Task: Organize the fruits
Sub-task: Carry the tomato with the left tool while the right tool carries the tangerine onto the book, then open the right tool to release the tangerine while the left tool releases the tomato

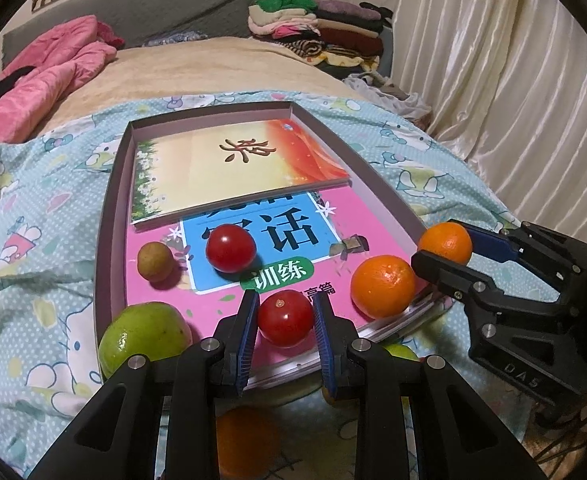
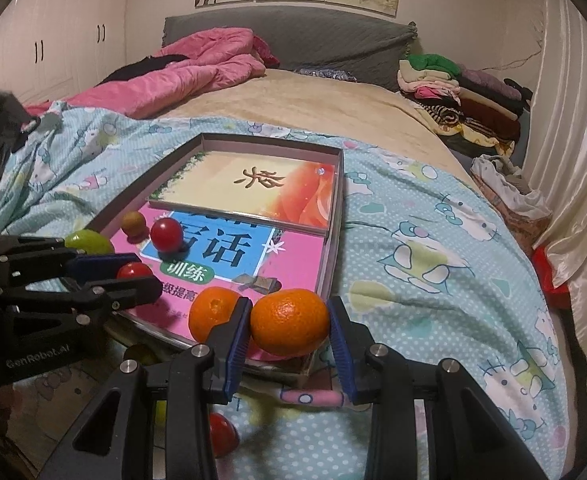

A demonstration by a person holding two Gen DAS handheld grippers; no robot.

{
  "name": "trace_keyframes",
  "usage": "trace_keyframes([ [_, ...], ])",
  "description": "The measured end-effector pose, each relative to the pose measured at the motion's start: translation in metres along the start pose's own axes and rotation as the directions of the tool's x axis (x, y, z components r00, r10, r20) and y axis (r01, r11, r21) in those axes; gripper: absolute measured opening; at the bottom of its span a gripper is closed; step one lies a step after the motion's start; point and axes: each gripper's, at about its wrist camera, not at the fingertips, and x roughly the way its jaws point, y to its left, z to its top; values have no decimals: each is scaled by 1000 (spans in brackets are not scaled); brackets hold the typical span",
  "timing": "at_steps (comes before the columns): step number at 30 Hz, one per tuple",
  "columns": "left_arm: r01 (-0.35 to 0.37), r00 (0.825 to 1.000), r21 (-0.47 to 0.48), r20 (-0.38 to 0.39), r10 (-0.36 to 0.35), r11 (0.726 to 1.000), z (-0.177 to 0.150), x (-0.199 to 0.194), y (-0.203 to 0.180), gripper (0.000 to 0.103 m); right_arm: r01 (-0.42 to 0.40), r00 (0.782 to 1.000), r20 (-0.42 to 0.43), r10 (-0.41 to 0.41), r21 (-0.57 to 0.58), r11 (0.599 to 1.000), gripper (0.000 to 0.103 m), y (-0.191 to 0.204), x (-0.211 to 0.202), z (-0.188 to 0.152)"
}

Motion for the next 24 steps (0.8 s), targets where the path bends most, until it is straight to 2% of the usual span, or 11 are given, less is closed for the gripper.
trace_keyframes([
  [14,-5,1000,4,-9,5,1000,0,3,2,28,12,1000,24,-11,-52,999,38,10,-3,-2],
  [21,-2,1000,7,-23,2,1000,-1,5,1,28,-35,999,36,37,-54,998,38,13,-2,-1],
  [24,1,1000,5,-24,0,1000,-1,4,1,28,-98,995,36,98,-13,995,38,11,-2,0],
])
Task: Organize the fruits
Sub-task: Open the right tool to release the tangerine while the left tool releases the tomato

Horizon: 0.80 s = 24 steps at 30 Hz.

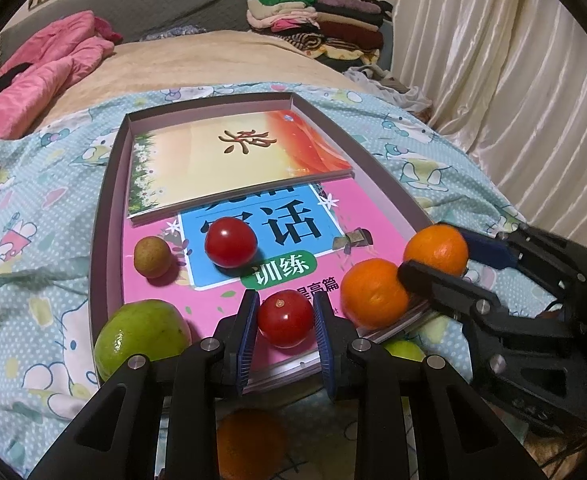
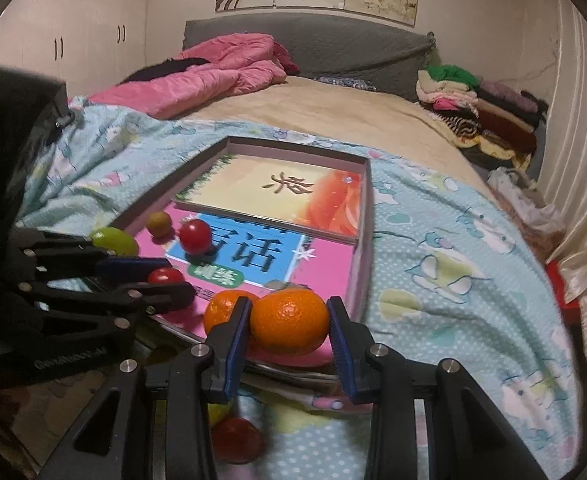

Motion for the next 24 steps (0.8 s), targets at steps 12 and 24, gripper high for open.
trace_keyframes([
  [12,-7,1000,7,-4,7,1000,-1,1,-1,28,-53,999,-8,53,77,996,41,-7,2,-1],
  [24,-8,1000,5,-8,8,1000,-1,2,0,28,-27,1000,-11,28,83,996,55,-10,3,-2],
])
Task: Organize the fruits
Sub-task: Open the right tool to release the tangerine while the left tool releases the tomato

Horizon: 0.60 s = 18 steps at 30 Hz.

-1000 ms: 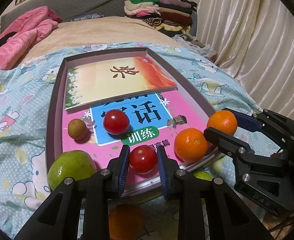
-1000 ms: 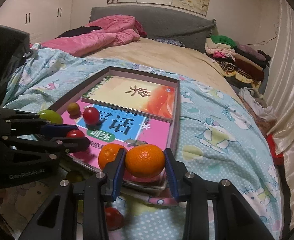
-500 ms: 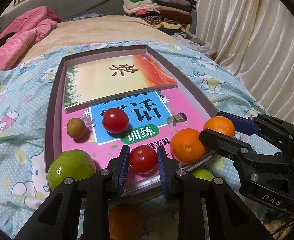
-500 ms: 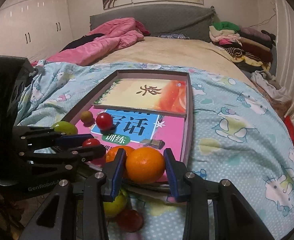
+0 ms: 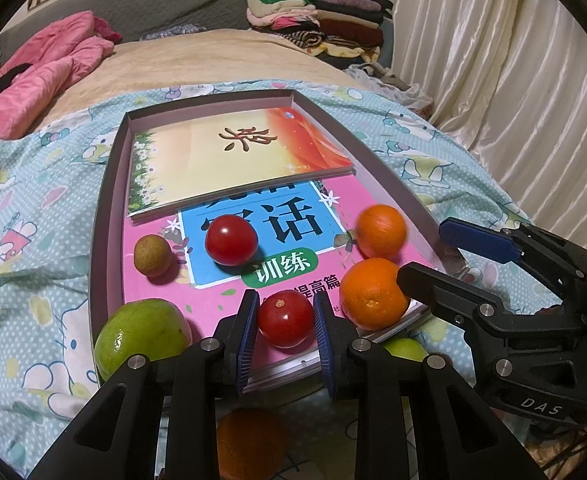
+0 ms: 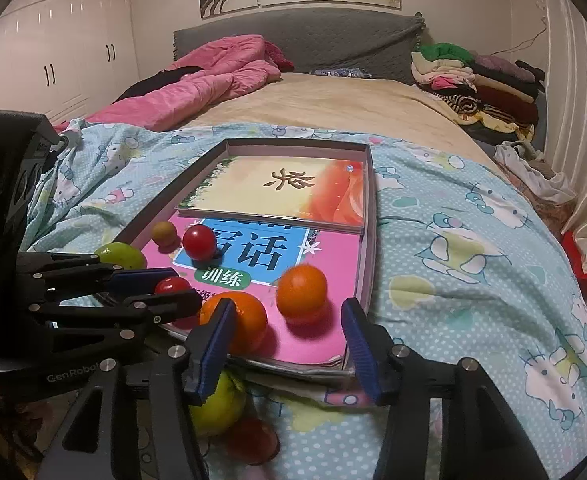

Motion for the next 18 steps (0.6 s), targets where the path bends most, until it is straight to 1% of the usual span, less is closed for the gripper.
trace_keyframes([
  [7,-3,1000,-4,-5,3,1000,1,0,0,29,14,1000,3,-14,-1,1000,60,0,1,0],
  [11,-13,1000,-4,-7,13,1000,2,0,0,31,38,999,6,-38,-12,999,65,2,0,0],
  [12,-13,1000,-5,-7,13,1000,2,0,0,33,38,999,6,-38,-12,999,65,2,0,0],
  [14,-15,1000,-9,-6,15,1000,2,-1,0,41,38,999,6,-38,-10,999,65,1,0,0],
  [15,-19,1000,-15,-3,19,1000,3,-2,1,50,39,999,7,-39,-13,999,65,2,0,0],
  [16,-21,1000,-21,-1,21,1000,3,-3,2,53,40,999,7,-40,-13,999,65,1,0,-1],
  [18,-8,1000,-42,5,9,999,4,-5,6,53,40,999,8,-40,-14,999,65,2,0,0],
])
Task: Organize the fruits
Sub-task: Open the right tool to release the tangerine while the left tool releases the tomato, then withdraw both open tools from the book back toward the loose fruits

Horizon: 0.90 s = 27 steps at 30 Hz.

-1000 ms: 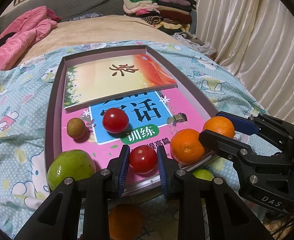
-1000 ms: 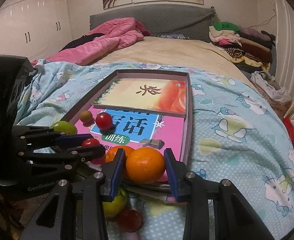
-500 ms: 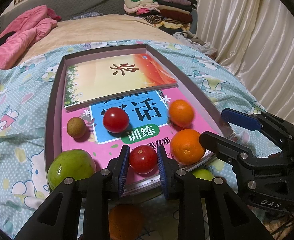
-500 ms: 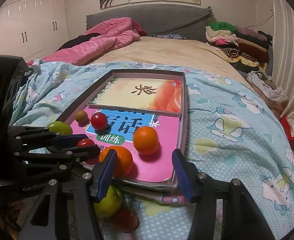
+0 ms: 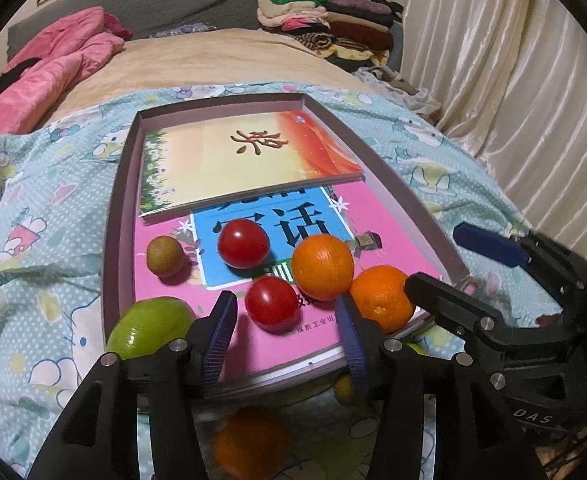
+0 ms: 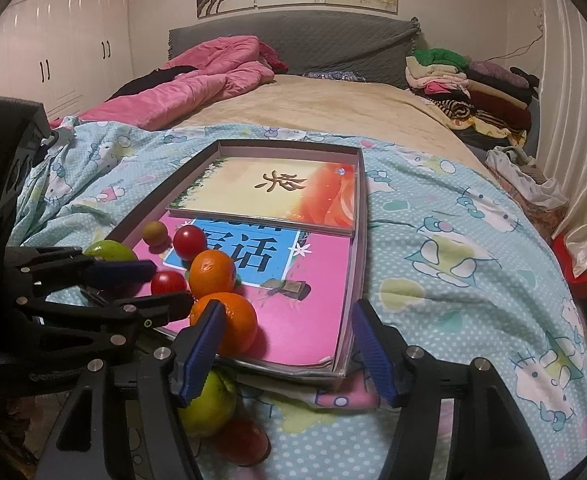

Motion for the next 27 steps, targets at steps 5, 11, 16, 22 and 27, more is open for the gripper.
trace_keyframes([
  [5,18,1000,-29,3,-18,999,1,-3,5,53,0,1000,0,0,2,1000,66,0,0,0],
  [11,30,1000,-42,7,-30,999,2,-6,7,55,6,1000,1,-6,2,1000,68,-1,0,0],
  [16,37,999,-42,21,-36,998,3,-10,6,63,13,1000,4,-13,-1,1000,68,0,-2,0],
  [22,43,999,-57,33,-41,997,5,-15,9,65,19,1000,11,-19,-7,1000,69,1,-3,0],
  [27,33,998,-57,50,-30,998,5,-19,10,69,27,999,20,-27,-8,1000,72,0,-4,0],
])
